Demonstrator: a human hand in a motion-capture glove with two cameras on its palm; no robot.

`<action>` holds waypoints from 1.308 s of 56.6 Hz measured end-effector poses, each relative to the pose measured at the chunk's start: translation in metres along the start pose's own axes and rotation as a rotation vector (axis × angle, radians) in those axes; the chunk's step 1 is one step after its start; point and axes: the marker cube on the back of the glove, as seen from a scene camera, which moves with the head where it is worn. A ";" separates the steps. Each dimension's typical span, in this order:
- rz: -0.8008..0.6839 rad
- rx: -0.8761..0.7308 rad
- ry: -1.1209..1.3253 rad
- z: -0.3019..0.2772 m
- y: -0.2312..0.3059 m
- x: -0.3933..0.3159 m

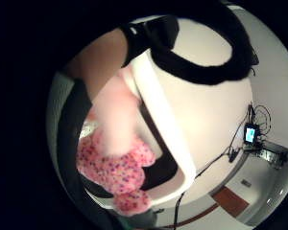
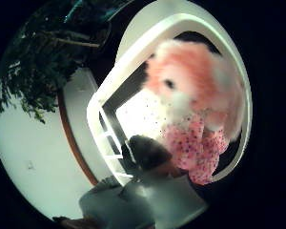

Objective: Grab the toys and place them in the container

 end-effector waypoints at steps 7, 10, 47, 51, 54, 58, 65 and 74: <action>-0.148 0.010 -0.128 -0.003 0.013 -0.010; -0.123 0.022 -0.116 -0.005 0.020 -0.006; 0.080 0.057 -0.001 -0.001 0.215 0.175; 0.042 0.060 0.100 0.009 0.224 0.185; 0.069 0.053 0.027 0.018 0.228 0.174; 0.087 0.032 -0.012 0.038 0.233 0.163; 0.079 -0.016 -0.043 0.077 0.234 0.148; 0.068 -0.104 -0.040 0.119 0.228 0.133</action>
